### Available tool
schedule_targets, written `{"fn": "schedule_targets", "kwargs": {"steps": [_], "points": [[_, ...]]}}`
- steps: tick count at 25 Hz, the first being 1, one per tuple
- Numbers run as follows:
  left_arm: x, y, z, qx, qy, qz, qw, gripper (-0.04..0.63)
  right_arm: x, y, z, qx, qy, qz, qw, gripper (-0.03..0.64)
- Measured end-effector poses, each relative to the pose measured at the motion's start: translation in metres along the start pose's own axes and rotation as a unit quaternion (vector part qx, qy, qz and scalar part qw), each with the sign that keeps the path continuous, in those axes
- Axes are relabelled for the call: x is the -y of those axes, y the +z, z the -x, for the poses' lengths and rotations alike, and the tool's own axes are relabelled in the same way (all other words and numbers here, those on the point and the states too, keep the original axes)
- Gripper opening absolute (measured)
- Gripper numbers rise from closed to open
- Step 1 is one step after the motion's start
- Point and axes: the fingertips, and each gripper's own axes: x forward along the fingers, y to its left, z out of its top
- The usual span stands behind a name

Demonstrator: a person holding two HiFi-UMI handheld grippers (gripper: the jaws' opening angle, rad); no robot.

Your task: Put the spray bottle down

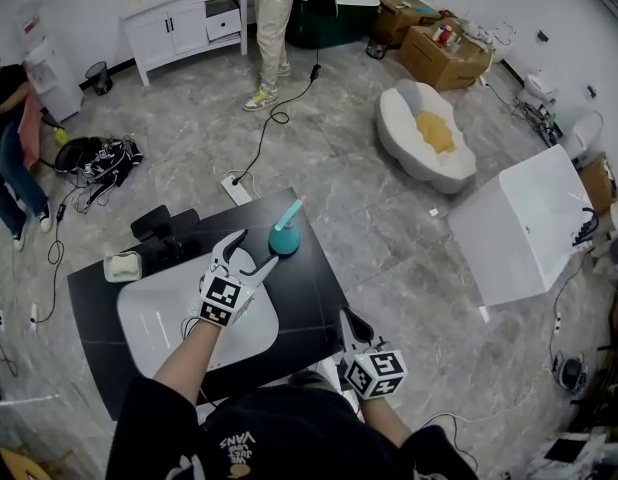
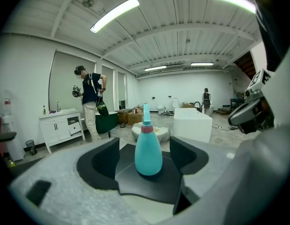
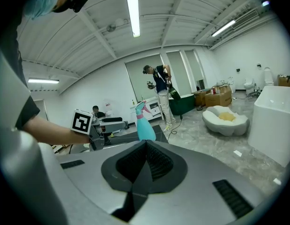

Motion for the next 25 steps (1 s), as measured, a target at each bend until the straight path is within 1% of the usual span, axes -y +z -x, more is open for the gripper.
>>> {"fn": "schedule_targets", "kwargs": {"steps": [2, 3, 6, 7, 12, 14, 20, 25], "points": [[0.001, -0.001, 0.016, 0.001, 0.000, -0.004, 1.0000, 0.337, -0.011, -0.004, 0.002, 0.001, 0.004, 0.000, 1.000, 0.003], [0.001, -0.001, 0.024, 0.002, 0.001, -0.006, 1.0000, 0.315, -0.016, -0.005, 0.002, 0.002, 0.006, 0.000, 1.000, 0.003], [0.002, 0.000, 0.049, 0.005, 0.009, -0.015, 0.9998, 0.190, -0.031, -0.009, 0.007, 0.006, 0.009, 0.000, 1.000, 0.003], [0.003, 0.000, 0.057, 0.007, 0.010, -0.015, 0.9998, 0.162, -0.036, -0.010, 0.009, 0.008, 0.010, 0.000, 1.000, 0.003], [0.009, 0.002, 0.093, 0.015, 0.000, -0.016, 0.9998, 0.061, -0.059, -0.017, 0.016, 0.015, 0.008, 0.001, 1.000, 0.003], [0.014, 0.004, 0.109, 0.021, -0.007, -0.011, 0.9997, 0.044, -0.067, -0.020, 0.020, 0.018, 0.006, 0.001, 1.000, 0.003], [0.034, 0.008, 0.152, 0.029, -0.038, -0.016, 0.9987, 0.025, -0.092, -0.028, 0.032, 0.033, -0.004, -0.004, 0.999, 0.003], [0.047, 0.001, 0.186, 0.034, -0.058, -0.029, 0.9973, 0.021, -0.115, -0.037, 0.044, 0.041, -0.011, -0.006, 0.999, 0.003]]}}
